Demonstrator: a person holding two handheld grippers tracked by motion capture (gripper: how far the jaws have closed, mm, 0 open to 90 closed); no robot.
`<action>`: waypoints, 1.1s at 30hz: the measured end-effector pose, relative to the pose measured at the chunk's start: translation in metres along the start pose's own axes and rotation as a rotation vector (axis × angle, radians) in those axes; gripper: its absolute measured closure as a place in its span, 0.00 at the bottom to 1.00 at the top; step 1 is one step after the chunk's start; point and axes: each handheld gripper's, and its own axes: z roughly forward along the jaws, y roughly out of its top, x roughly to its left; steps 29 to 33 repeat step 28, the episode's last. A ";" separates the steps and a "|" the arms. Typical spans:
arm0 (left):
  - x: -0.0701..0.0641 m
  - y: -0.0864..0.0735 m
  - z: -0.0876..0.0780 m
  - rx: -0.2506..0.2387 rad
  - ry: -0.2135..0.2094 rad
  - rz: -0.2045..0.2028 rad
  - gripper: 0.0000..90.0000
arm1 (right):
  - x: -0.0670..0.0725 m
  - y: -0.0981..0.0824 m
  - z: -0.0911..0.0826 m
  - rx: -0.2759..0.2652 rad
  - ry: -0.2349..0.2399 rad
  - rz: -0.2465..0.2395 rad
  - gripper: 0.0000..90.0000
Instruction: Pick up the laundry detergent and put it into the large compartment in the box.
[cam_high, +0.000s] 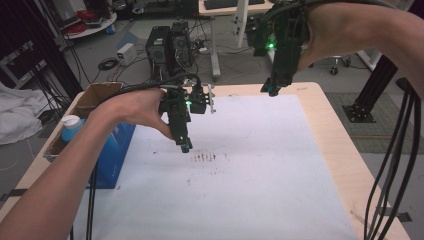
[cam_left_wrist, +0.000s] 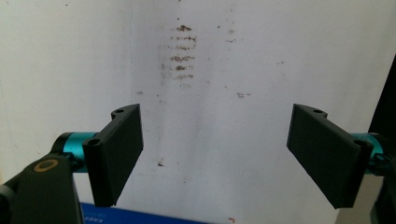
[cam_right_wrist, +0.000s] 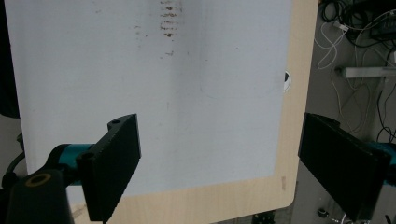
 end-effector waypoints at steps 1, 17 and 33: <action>0.000 0.000 0.001 -0.001 -0.001 0.002 0.21 | 0.000 0.000 0.000 -0.001 0.001 -0.003 0.14; 0.001 0.002 0.002 -0.002 -0.009 0.010 0.21 | 0.000 -0.002 0.001 0.001 0.000 -0.001 0.14; -0.001 0.001 0.001 -0.001 -0.006 0.010 0.21 | 0.000 -0.001 0.001 0.007 0.002 -0.003 0.14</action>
